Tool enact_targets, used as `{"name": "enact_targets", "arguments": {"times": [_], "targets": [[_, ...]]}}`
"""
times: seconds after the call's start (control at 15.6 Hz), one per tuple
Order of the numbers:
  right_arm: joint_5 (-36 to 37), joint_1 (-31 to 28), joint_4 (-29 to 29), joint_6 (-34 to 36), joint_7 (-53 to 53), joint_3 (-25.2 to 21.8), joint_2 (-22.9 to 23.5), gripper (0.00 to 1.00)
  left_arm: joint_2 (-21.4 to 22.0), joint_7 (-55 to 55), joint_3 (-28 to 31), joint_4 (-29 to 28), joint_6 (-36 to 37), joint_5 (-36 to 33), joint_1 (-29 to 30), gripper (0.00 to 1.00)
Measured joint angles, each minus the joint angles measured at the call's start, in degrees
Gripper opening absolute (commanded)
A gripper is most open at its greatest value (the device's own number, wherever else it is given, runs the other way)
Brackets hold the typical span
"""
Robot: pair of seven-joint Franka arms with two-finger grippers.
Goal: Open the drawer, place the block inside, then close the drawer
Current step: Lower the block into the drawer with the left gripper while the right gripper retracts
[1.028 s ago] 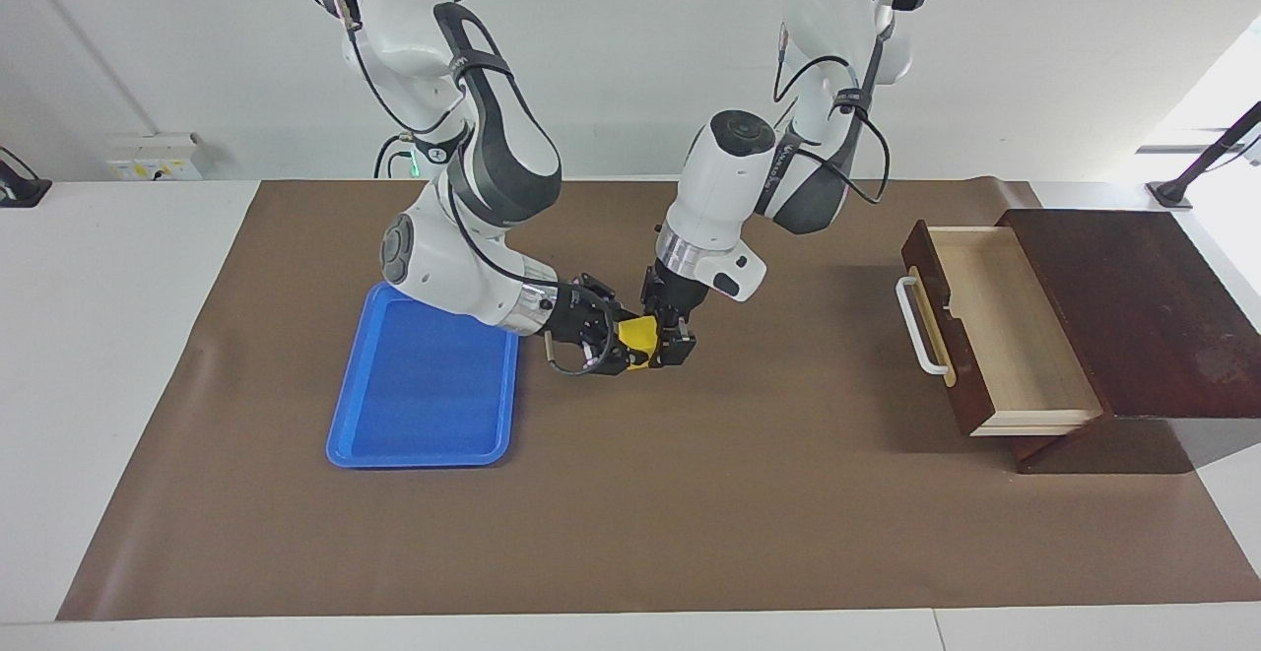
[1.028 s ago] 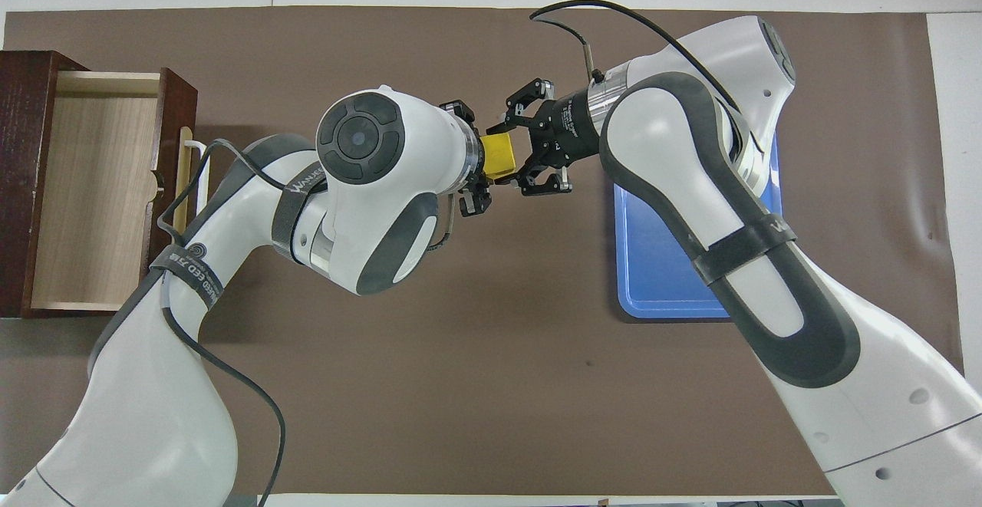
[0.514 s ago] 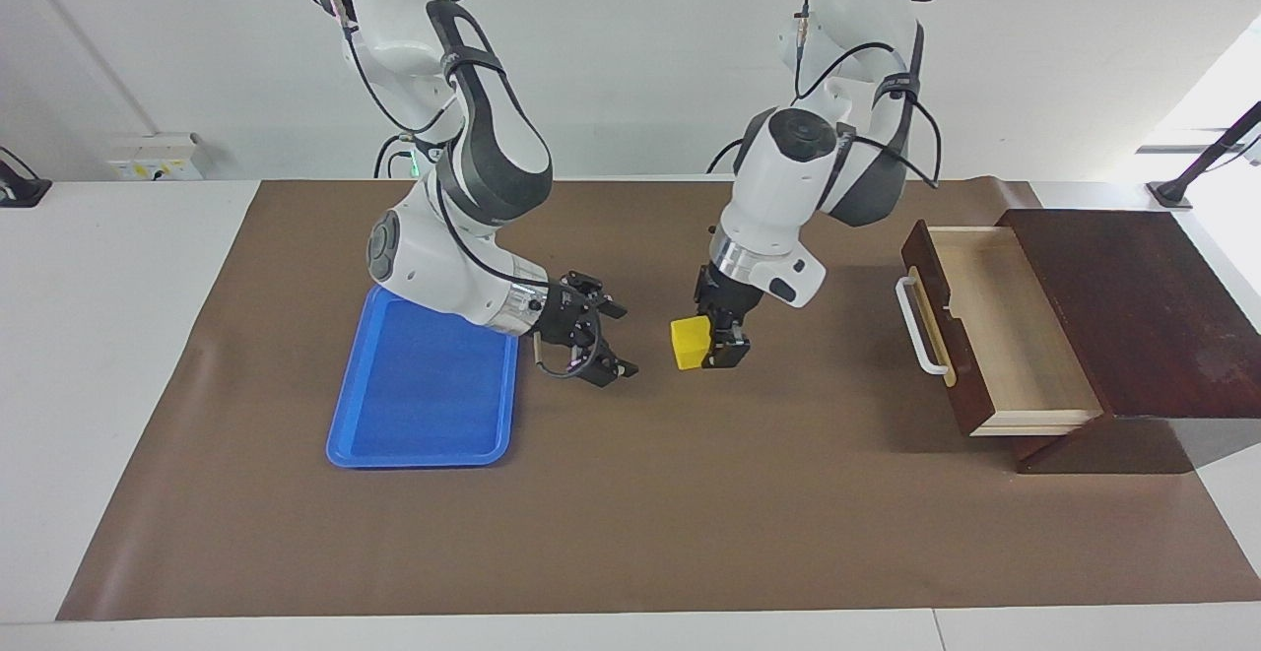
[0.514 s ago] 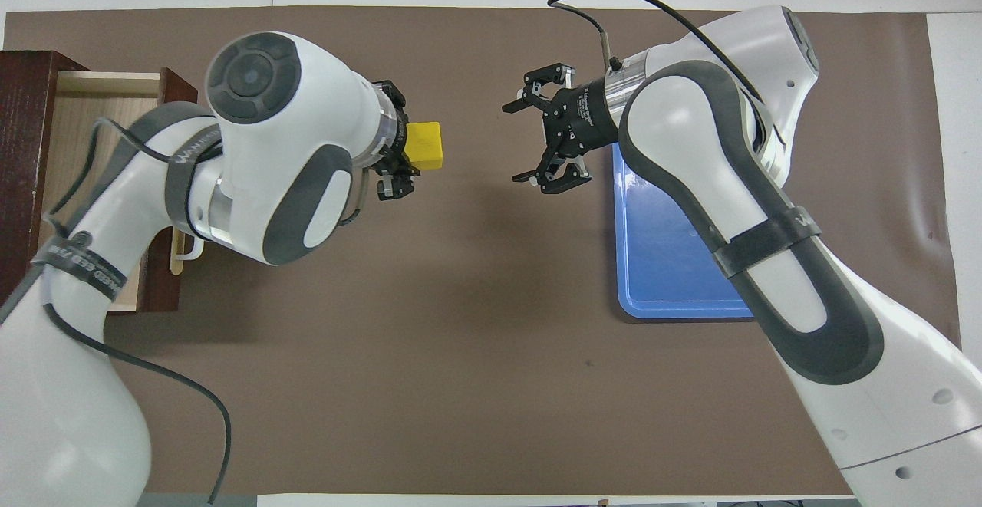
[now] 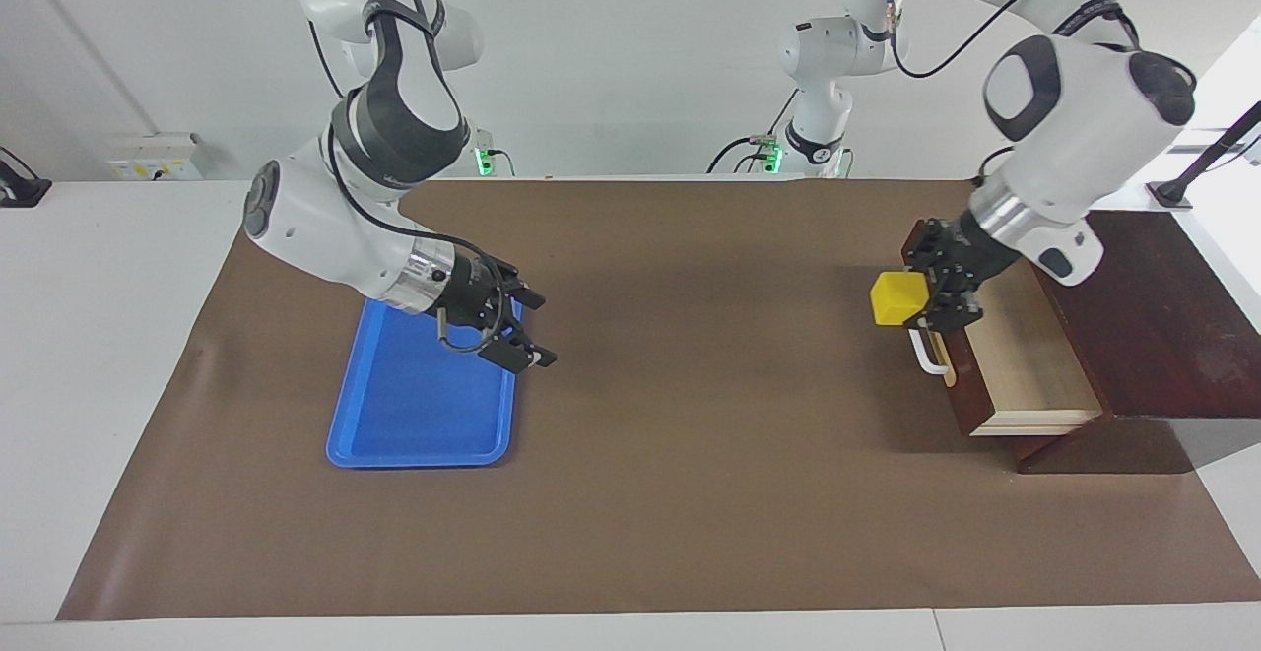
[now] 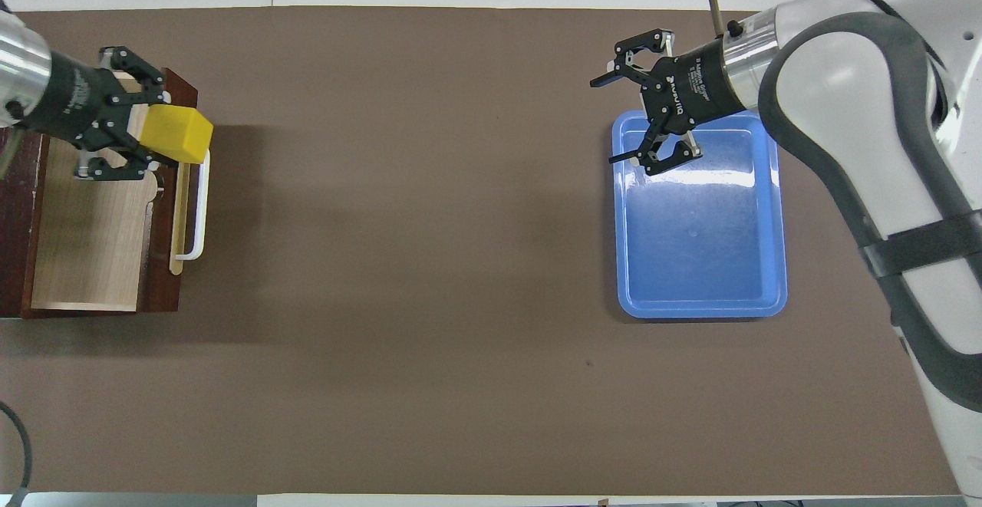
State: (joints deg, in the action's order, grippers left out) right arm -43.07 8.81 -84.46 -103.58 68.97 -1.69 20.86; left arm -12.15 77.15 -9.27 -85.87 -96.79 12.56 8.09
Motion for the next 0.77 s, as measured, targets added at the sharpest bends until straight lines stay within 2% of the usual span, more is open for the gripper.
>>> {"name": "enact_targets", "arguments": {"times": [0.19, 0.45, 0.71, 0.77], "targets": [[0.00, -2.49, -0.32, 1.65, -5.84, -0.03, -1.05, 1.00, 0.24, -12.71, 0.20, -1.97, 0.06, -0.16, 6.07, 0.00], [0.46, -2.99, -0.43, 1.81, -7.31, -0.02, -3.08, 1.00, 0.71, -18.12, 0.24, -8.05, -4.87, -0.99, 8.67, 0.00], [11.24, -3.00, -0.50, 4.99, -14.10, -0.01, -5.91, 1.00, 3.42, -18.26, 0.15, -17.19, -12.71, -2.49, 8.89, 0.00], [13.96, -3.03, -0.54, 5.62, -17.45, -0.02, -6.66, 1.00, 4.06, -18.29, 0.18, -18.79, -13.90, -2.51, 8.96, 0.16]]}}
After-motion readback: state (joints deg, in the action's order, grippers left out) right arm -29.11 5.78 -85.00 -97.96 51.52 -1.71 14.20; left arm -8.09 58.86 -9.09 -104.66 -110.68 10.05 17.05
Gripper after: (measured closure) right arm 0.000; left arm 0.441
